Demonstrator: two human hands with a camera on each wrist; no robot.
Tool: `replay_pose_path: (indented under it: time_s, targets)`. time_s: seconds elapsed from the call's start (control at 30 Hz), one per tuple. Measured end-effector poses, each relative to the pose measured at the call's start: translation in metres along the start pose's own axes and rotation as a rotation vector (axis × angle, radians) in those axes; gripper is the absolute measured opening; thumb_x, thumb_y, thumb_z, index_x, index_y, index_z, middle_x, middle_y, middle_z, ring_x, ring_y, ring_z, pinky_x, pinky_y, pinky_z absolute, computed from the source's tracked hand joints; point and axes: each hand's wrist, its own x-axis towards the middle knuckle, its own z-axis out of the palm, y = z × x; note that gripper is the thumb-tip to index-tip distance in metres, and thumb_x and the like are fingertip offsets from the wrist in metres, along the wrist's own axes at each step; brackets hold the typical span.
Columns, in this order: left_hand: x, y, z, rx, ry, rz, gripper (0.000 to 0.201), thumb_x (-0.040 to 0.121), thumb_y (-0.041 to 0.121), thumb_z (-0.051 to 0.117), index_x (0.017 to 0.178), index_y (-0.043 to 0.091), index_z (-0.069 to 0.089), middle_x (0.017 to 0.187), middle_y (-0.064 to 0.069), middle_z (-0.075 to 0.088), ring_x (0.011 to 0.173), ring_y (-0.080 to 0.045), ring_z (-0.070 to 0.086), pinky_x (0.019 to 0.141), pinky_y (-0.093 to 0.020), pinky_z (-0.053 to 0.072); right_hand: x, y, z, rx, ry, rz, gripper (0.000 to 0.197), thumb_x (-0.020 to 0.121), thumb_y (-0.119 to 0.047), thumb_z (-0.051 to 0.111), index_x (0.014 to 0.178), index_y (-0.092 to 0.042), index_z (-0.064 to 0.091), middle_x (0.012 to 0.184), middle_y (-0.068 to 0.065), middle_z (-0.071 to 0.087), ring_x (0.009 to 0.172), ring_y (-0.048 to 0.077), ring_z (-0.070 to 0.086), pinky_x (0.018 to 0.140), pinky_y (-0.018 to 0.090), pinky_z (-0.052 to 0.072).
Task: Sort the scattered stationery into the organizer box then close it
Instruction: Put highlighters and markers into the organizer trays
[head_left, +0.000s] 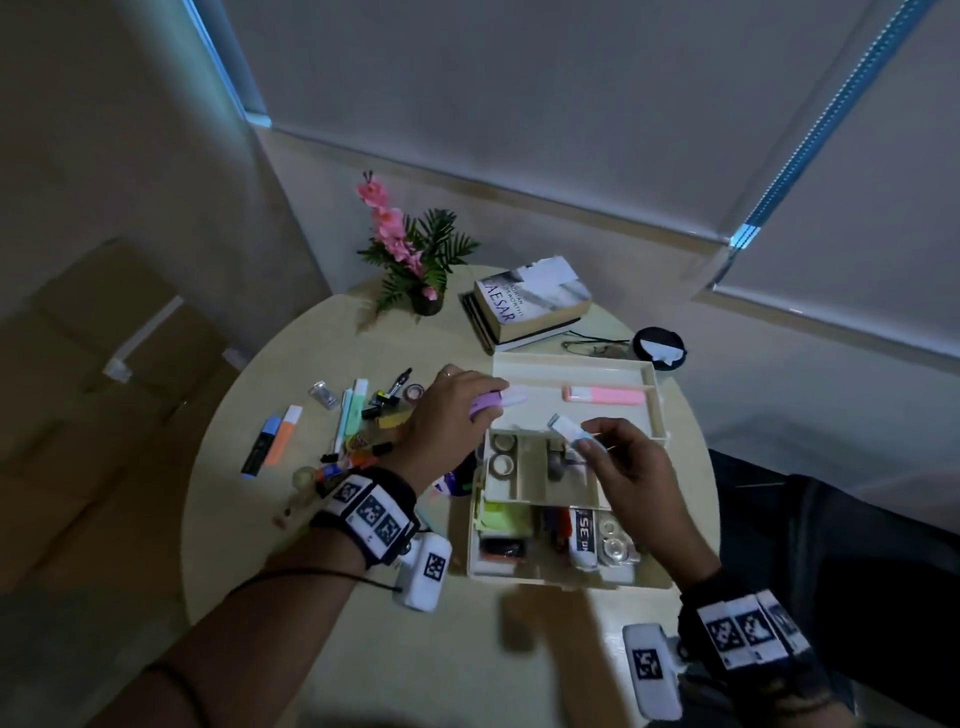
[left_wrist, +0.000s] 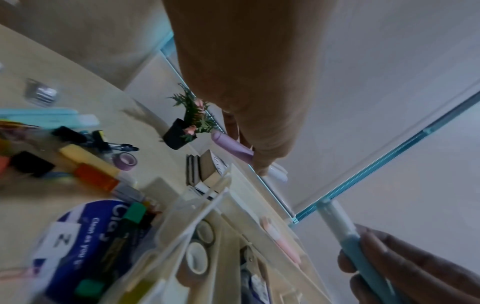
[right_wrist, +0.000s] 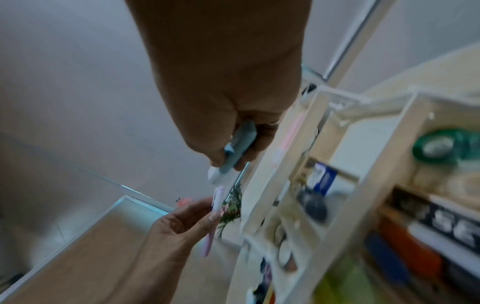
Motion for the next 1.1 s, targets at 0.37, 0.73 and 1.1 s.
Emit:
replay_pose_path:
  time_s: [0.37,0.73,1.1]
  targets:
    - [0.041,0.042,0.065,0.401,-0.108,-0.045,0.034,0.092,0.009,0.071,0.123,0.021,0.073,0.117,0.0,0.073,0.109,-0.027,0.057,0.092,-0.045,0.05,0.079,0.067,-0.048,-0.631,-0.024,-0.209,0.011,0.095,-0.021,0.071,0.105,-0.024,0.075,0.098,0.003,0.076,0.089,0.027,0.068,0.079,0.044,0.056]
    - [0.044,0.047,0.076,0.434,0.03,-0.138,0.024,0.084,0.012,0.079,0.104,0.022,0.074,0.105,-0.001,0.061,0.101,-0.028,0.053,0.081,-0.044,0.048,0.09,0.084,-0.035,-0.613,0.003,-0.25,0.02,0.092,-0.022,0.075,0.111,-0.022,0.076,0.103,0.003,0.064,0.097,0.026,0.059,0.085,0.046,0.049]
    - [0.036,0.04,0.084,0.446,0.097,-0.179,0.027,0.083,0.005,0.074,0.1,0.027,0.076,0.096,0.005,0.066,0.092,-0.024,0.057,0.075,-0.039,0.047,0.112,0.065,-0.032,-0.674,-0.239,-0.442,0.027,0.082,-0.016,0.079,0.107,-0.026,0.074,0.111,-0.002,0.065,0.093,0.023,0.056,0.075,0.043,0.052]
